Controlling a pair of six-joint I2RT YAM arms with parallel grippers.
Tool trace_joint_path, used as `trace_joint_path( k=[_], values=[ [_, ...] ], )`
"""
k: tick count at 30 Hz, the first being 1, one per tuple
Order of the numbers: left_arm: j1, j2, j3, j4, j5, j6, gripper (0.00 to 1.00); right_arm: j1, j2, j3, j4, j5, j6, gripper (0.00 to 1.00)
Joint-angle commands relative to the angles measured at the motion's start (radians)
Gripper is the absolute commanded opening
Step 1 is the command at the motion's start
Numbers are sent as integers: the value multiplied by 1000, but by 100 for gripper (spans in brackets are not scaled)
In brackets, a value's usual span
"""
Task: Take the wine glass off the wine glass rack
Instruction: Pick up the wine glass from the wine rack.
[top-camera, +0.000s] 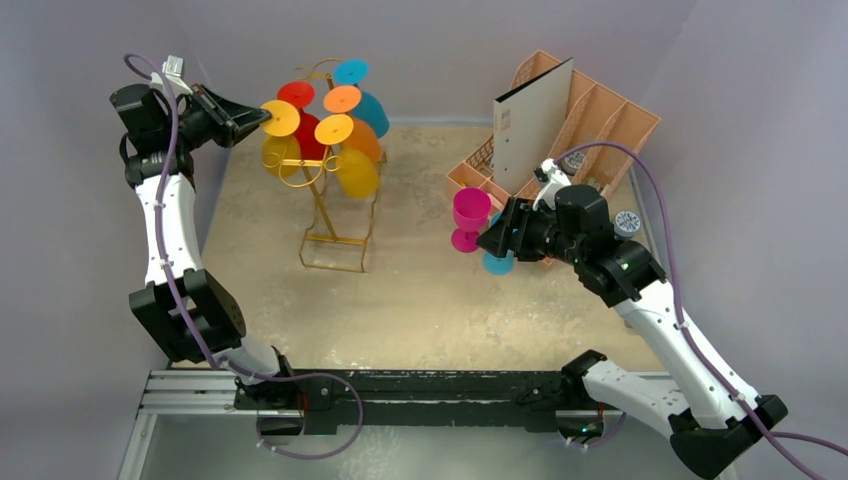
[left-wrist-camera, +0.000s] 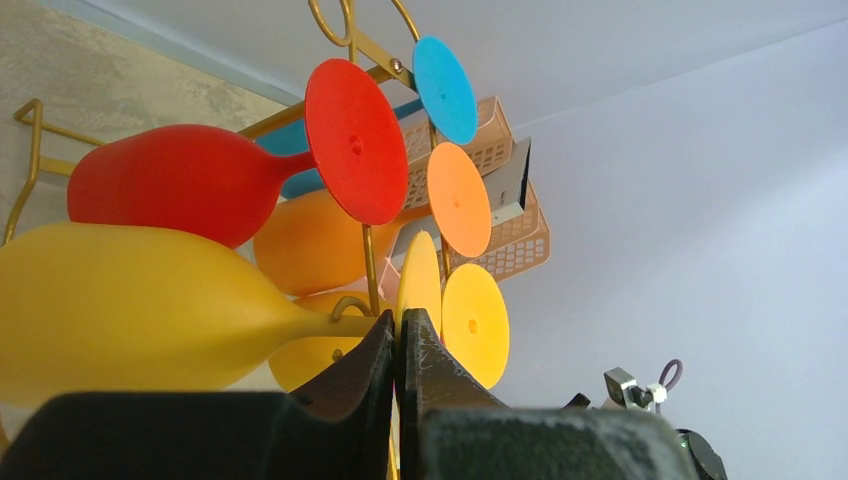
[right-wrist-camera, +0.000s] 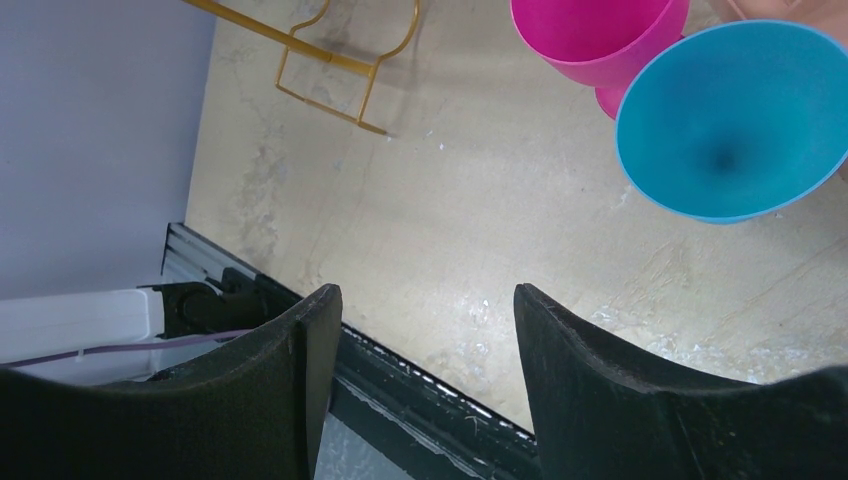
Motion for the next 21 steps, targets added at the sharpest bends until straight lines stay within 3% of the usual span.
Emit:
trace_joint_path(
  k=[1, 21],
  values=[
    [17, -44, -14, 85, -22, -30, 0, 1, -18, -6, 31, -12, -1, 67],
    [23, -80, -45, 22, -66, -31, 0, 2, -27, -1, 47, -8, -3, 67]
  ],
)
